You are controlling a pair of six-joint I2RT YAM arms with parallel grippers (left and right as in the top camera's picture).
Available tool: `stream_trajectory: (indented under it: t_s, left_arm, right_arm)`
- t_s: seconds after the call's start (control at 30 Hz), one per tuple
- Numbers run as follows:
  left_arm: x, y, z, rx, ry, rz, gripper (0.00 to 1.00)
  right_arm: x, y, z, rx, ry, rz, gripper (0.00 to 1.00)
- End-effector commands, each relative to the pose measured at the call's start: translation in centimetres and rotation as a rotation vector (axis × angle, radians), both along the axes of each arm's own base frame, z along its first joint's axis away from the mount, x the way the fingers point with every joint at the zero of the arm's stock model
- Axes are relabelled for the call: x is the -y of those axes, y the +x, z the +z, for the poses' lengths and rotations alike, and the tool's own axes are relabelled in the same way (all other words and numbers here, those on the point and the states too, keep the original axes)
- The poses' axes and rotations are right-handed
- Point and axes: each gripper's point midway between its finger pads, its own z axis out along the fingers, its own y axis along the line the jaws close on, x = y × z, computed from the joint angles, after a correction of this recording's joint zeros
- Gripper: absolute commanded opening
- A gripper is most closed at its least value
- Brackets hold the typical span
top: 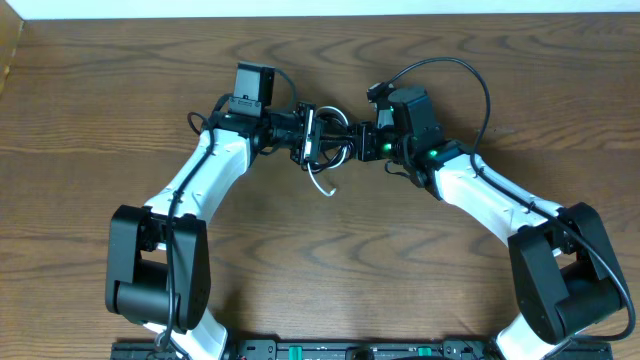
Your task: Untangle cables
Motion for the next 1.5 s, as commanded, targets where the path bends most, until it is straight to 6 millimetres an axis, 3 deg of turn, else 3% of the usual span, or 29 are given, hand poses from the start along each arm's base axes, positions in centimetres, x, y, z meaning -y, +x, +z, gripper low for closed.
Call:
stream_trajectory:
  t_s: [0.0, 0.17, 0.3, 0.4, 0.53, 0.6, 0.77, 0.97, 1.07, 1.23, 1.27, 1.47]
  left_arm:
    - [0.6, -0.1, 1.8, 0.048, -0.031, -0.029, 0.07]
    - [0.6, -0.1, 1.8, 0.052, -0.033, -0.029, 0.07]
    - [0.7, -0.2, 1.9, 0.051, -0.040, -0.035, 0.07]
    - [0.7, -0.4, 2.1, 0.052, -0.053, -0.047, 0.08]
    - [0.8, -0.4, 2.1, 0.098, -0.051, -0.064, 0.07]
    - [0.8, -0.4, 2.2, 0.119, -0.052, -0.073, 0.08]
    - [0.8, -0.5, 2.2, 0.242, -0.050, -0.118, 0.07]
    - [0.5, 0.2, 1.5, 0.674, 0.031, -0.240, 0.07]
    - [0.4, 0.0, 1.1, 0.854, 0.053, -0.316, 0.07]
    - [-1.5, -0.3, -2.7, 0.878, 0.264, -0.393, 0.07]
    - [-1.7, -0.9, -3.2, 0.897, 0.276, -0.432, 0.07]
    - [-2.2, -2.2, -4.1, 0.981, 0.294, -0.547, 0.08]
  right_arm:
    - [-2.3, -1.1, 1.6, 0.005, 0.099, 0.104, 0.45]
    - [-3.0, -0.7, 2.3, 0.018, 0.138, 0.089, 0.43]
    - [-3.4, 0.3, 2.1, 0.033, 0.174, 0.062, 0.36]
    - [-3.2, 0.9, 2.1, 0.049, 0.172, 0.044, 0.26]
    - [-2.1, 1.7, 1.9, 0.052, 0.163, 0.010, 0.04]
    - [-1.3, 2.0, 1.5, 0.035, 0.154, -0.007, 0.01]
    - [2.1, 2.3, -0.6, -0.057, 0.103, -0.073, 0.01]
    - [6.1, 1.4, -1.9, -0.137, 0.035, -0.078, 0.01]
    - [8.1, 0.7, -1.6, -0.158, -0.008, -0.095, 0.01]
    - [12.5, -0.8, -0.4, -0.167, -0.150, -0.168, 0.01]
    - [14.7, -1.4, -0.1, -0.179, -0.226, -0.229, 0.01]
    - [21.3, -3.6, 0.1, -0.237, -0.445, -0.422, 0.01]
